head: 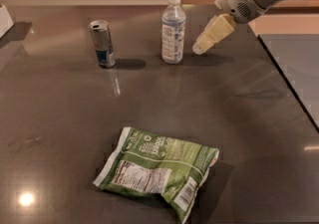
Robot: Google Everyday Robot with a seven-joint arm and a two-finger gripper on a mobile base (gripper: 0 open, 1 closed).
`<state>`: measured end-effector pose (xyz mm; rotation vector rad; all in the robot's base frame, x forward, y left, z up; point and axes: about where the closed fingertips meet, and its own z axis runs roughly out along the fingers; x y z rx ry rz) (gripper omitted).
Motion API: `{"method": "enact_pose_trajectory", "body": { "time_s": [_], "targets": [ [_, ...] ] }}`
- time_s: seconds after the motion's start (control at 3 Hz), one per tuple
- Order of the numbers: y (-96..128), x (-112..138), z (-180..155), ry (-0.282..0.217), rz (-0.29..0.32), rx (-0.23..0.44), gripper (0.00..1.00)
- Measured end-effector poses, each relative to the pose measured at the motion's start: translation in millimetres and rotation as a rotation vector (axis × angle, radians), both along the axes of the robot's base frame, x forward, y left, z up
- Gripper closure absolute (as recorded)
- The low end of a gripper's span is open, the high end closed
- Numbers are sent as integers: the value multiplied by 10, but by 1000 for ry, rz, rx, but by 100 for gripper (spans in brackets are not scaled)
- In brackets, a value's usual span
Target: Move blue plastic bottle near green jalapeno chip bag
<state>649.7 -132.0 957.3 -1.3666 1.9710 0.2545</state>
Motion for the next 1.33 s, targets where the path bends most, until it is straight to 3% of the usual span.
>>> {"method": "enact_pose_trajectory", "body": {
  "time_s": [0.67, 1.33],
  "targets": [
    [425, 436, -206, 48, 4, 94, 0],
    [653, 638, -343, 76, 3, 139, 0]
  ]
}}
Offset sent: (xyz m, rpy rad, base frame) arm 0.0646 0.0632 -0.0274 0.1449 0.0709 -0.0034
